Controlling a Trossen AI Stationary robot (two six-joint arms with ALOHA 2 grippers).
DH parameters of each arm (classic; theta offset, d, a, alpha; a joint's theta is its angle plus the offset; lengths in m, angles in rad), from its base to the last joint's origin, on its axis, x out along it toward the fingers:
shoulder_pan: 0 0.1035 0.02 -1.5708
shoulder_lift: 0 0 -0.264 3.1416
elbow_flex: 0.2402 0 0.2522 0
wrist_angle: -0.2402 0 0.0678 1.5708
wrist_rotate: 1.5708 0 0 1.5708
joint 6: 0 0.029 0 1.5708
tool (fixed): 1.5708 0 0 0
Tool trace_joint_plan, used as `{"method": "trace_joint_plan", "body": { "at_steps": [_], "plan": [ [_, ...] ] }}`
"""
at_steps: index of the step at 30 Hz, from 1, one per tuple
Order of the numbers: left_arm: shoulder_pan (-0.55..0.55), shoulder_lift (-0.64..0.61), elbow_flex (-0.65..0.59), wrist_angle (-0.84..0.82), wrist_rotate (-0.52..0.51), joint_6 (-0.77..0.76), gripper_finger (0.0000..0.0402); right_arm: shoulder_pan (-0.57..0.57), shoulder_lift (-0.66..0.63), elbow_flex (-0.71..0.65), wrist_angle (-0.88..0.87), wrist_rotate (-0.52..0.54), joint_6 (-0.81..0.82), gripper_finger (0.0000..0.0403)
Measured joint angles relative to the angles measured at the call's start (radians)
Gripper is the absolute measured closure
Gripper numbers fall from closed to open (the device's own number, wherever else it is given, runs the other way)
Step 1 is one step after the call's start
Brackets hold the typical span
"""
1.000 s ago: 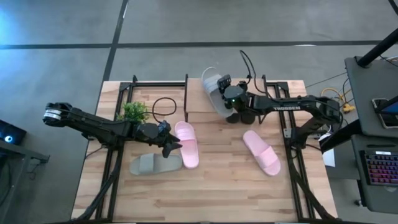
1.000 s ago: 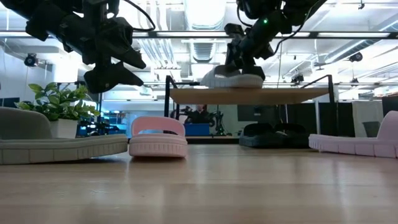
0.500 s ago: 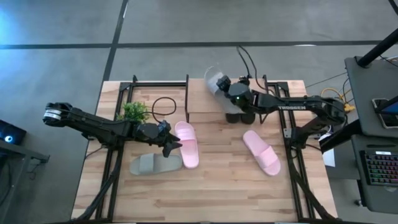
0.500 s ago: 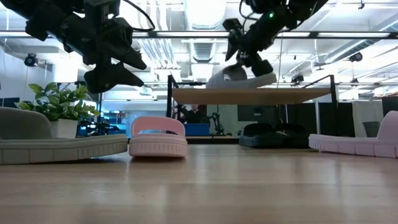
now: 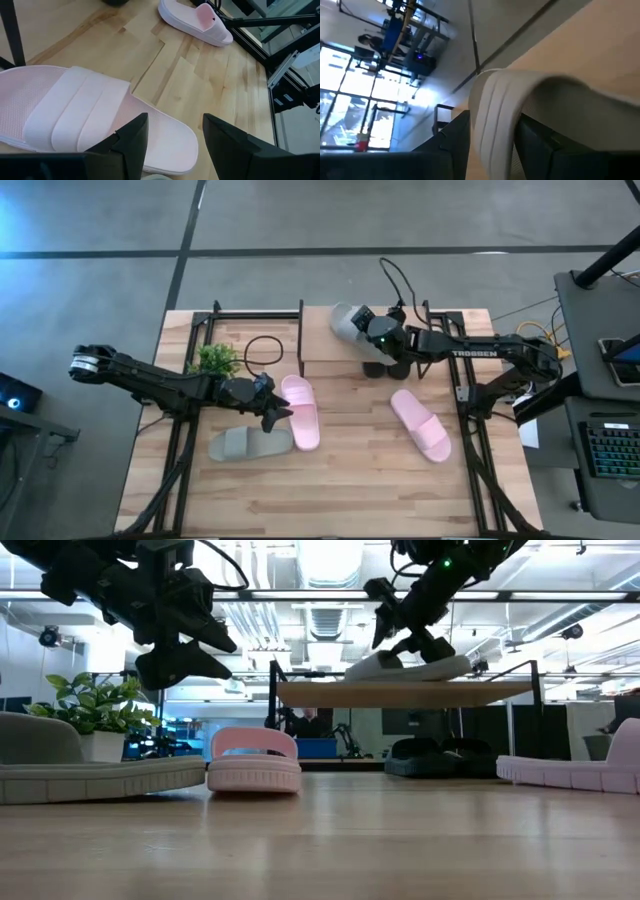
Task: Pick and place slides into the shelf
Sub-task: Put the bottom gray slipper on the shelf
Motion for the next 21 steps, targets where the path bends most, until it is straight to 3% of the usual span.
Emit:
{"method": "trace_joint_plan", "body": {
  "at_steps": [5, 12, 21],
  "plan": [
    [0.0, 0.0, 0.0, 0.0, 0.0, 0.0, 0.0228, 0.001, 0.0, 0.0, 0.003, -0.008, -0.052, 0.0268],
    [0.0, 0.0, 0.0, 0.001, 0.0, -0.001, 0.0228, -0.007, 0.0, 0.001, -0.038, -0.172, -0.124, 0.0268],
    [0.0, 0.0, 0.0, 0.001, 0.0, -0.002, 0.0228, -0.007, -0.039, 0.001, -0.139, -0.195, -0.13, 0.0268]
  ]
}}
